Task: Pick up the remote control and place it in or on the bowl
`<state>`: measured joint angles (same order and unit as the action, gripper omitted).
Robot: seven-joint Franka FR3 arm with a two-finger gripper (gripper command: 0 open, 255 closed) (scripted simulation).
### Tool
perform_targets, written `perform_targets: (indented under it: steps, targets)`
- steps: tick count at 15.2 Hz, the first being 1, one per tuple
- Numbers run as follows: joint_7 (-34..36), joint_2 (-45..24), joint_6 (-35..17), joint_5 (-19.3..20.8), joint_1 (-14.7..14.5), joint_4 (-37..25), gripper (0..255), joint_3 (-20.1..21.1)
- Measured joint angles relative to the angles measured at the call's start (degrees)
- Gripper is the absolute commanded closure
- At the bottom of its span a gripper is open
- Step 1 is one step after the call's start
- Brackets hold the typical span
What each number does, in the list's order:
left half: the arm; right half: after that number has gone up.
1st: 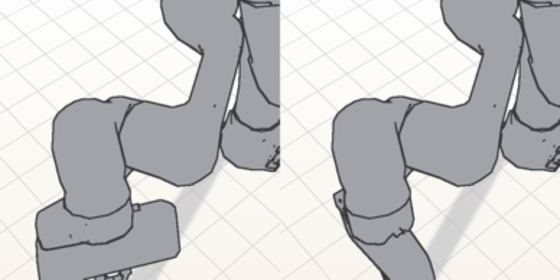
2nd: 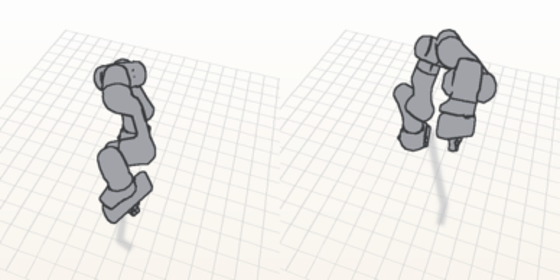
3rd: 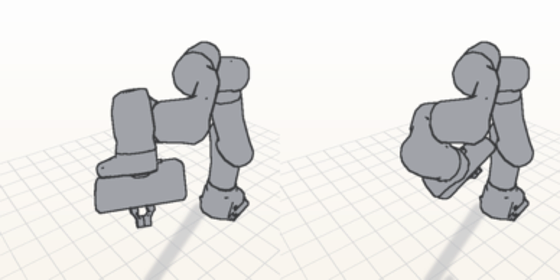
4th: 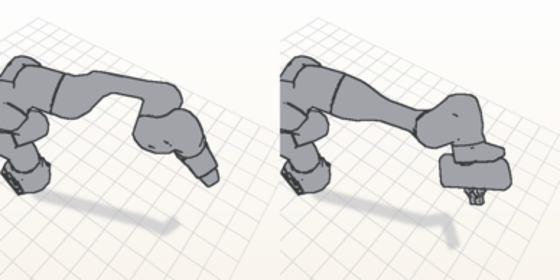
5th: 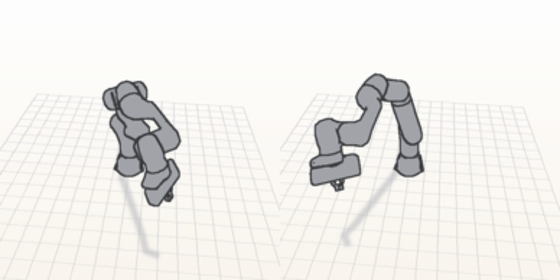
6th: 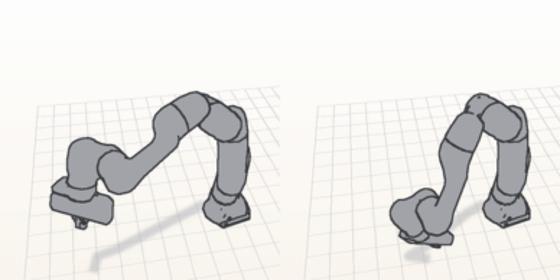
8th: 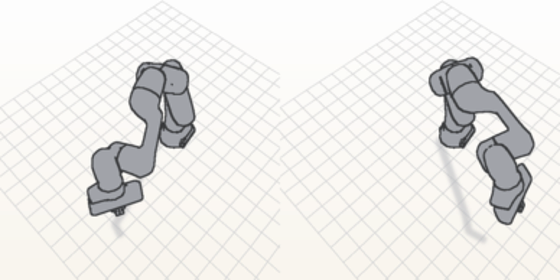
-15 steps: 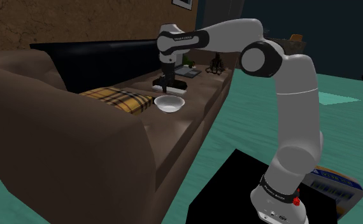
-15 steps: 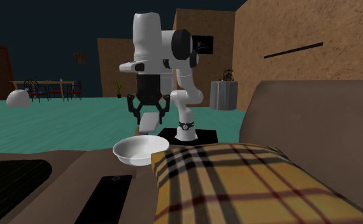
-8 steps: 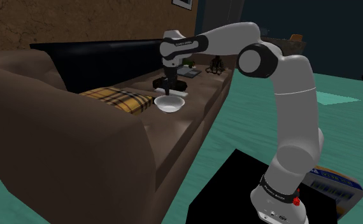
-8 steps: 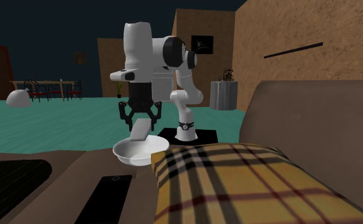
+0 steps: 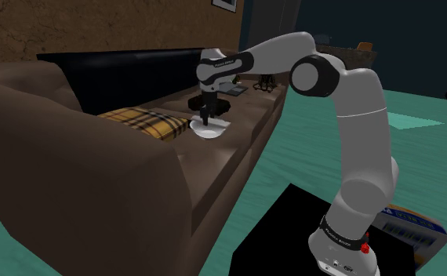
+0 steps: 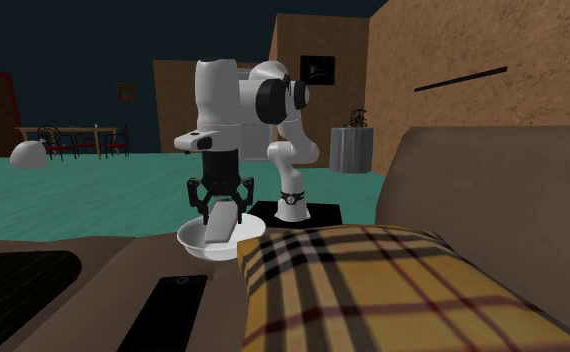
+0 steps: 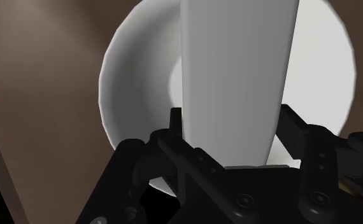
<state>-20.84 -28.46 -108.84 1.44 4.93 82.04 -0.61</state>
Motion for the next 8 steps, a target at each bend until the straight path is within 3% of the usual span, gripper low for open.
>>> perform_targets:
  steps: [6, 7, 8]
  targets:
    - [-0.04, -0.23, -0.58, 0.0, 0.05, 0.31, 255, -0.02]
    - [-0.04, -0.24, -0.59, 0.0, 0.05, 0.32, 0, -0.02]
    - [-0.04, -0.23, -0.6, 0.0, 0.05, 0.32, 0, -0.02]
